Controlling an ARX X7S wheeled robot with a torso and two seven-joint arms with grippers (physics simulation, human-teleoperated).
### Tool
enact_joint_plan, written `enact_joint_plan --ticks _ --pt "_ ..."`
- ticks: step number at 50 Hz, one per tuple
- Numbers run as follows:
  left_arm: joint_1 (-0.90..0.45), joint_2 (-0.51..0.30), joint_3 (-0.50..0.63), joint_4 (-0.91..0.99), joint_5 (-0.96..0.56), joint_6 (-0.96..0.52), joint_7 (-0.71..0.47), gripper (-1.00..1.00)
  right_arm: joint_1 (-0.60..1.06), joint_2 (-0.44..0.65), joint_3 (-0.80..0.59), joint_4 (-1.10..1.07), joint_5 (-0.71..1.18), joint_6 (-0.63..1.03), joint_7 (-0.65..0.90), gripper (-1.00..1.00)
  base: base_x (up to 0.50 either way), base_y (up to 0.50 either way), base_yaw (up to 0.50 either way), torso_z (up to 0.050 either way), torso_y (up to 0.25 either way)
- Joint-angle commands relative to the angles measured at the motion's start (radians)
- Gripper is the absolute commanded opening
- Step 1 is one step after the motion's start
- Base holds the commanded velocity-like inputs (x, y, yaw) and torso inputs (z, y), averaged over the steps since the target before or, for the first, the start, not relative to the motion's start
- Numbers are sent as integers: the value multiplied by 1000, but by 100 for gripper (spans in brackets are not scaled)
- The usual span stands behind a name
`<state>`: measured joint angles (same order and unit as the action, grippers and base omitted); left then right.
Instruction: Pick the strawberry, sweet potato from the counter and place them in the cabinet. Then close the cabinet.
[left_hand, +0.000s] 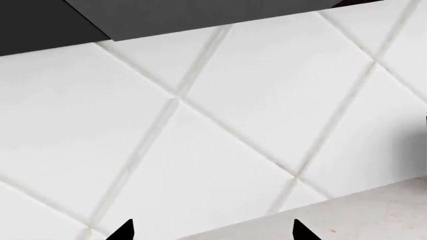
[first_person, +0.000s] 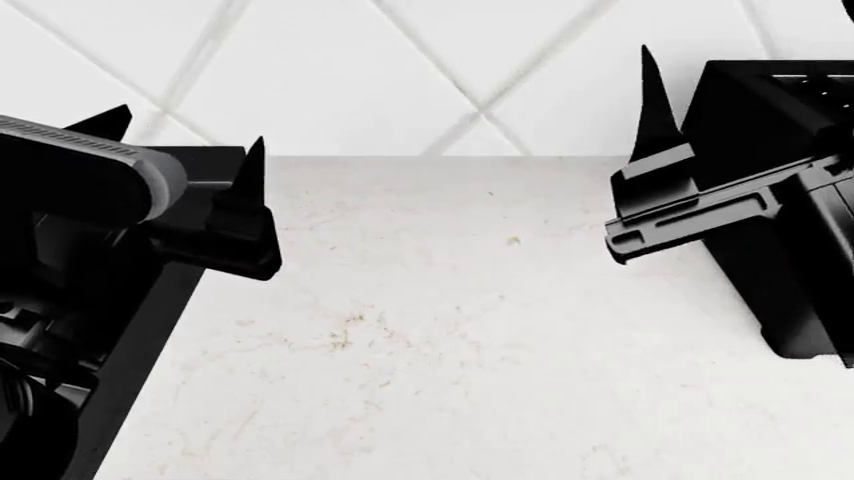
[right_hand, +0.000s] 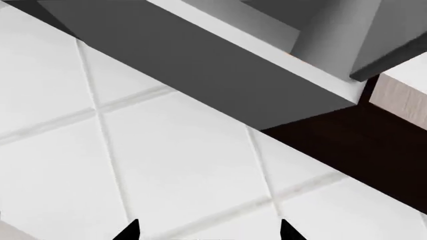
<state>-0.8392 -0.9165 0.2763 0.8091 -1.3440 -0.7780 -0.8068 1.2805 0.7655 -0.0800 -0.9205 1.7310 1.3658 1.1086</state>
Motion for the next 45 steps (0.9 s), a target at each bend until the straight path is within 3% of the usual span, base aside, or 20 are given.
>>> enact_joint_plan --ticks 1,17,45 --pt "-4 -1 0 0 -3 1 -4 100 -23 67 17 -36 45 -46 123 100 0 0 0 0 0" --pt "-12 -5 -2 -3 -8 1 -8 100 -209 88 204 -82 -50 -117 67 100 0 0 0 0 0" --pt "-12 -4 0 -3 -4 7 -7 100 -286 79 562 -16 -8 -329 -51 100 0 0 0 0 0"
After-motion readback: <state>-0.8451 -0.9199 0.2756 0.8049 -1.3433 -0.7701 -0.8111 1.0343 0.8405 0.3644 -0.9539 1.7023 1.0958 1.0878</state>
